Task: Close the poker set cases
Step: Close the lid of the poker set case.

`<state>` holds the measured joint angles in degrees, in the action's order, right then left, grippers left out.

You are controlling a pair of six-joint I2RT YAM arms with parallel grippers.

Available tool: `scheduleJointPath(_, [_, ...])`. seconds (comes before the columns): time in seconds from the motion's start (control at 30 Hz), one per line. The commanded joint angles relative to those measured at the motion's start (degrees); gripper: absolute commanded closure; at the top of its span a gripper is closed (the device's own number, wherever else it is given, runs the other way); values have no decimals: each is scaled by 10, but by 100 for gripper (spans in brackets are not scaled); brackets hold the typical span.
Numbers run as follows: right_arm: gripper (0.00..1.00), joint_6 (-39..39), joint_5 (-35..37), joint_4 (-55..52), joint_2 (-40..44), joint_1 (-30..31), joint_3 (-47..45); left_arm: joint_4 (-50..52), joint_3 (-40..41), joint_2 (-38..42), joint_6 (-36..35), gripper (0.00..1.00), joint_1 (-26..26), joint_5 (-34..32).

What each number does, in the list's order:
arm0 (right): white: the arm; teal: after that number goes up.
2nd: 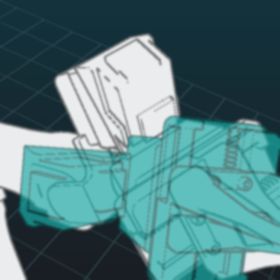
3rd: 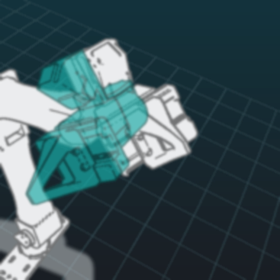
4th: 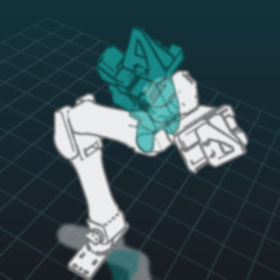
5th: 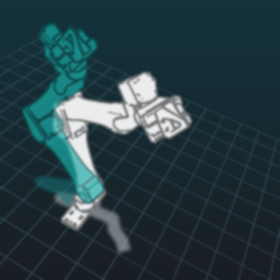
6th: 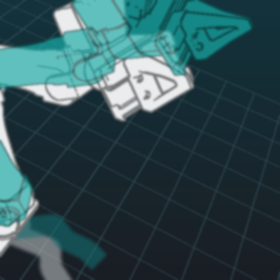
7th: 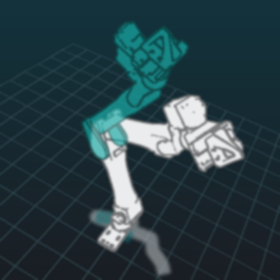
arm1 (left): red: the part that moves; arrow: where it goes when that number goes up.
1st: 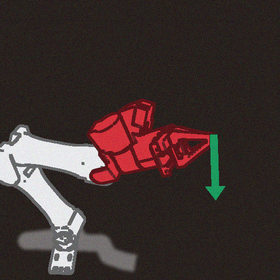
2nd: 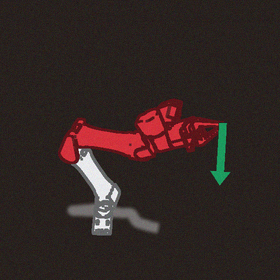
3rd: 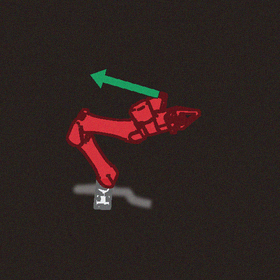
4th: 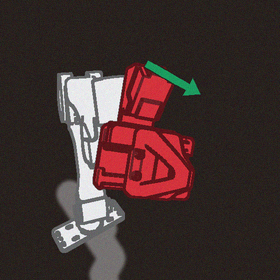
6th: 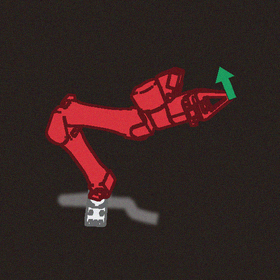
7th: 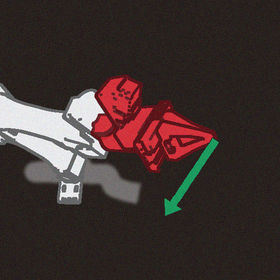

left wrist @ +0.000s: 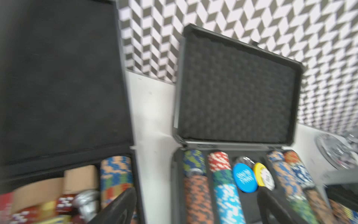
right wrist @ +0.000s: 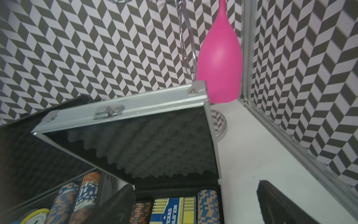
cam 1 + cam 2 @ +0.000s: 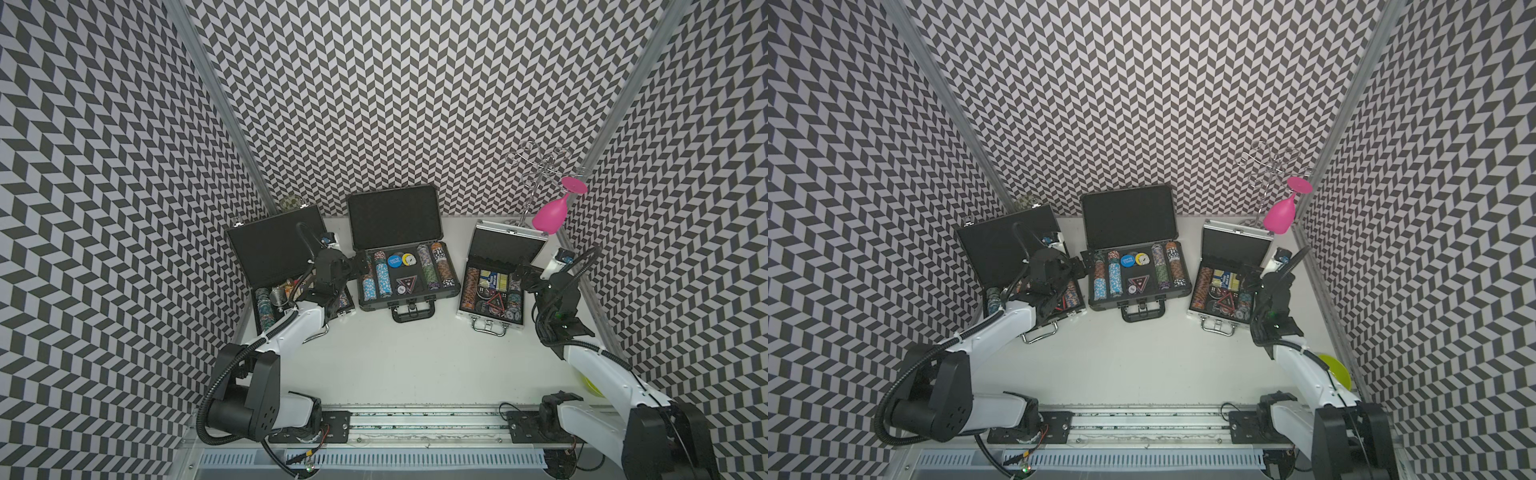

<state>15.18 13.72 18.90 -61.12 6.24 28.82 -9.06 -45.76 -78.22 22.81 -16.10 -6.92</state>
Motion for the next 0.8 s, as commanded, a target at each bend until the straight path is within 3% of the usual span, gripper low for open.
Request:
scheduleJointPath(0.0, [1,51,-29,-70,15,28,21,69,-42,5,6,1,-51,-21])
scheduleJointPath(0.1, [0,62,-1,-102,28,69,21,95,-62,-5,0,1,-91,-24])
scheduleJointPath(0.33, [2,91,53,-191,13,160,37,137,-86,-10,0,1,-125,1])
scheduleJointPath(0.47, [4,105,25,-231,0,164,59,184,-118,-35,0,1,-143,10])
scheduleJointPath(0.77, [6,194,30,-346,-32,160,225,188,-104,-51,22,1,-150,36])
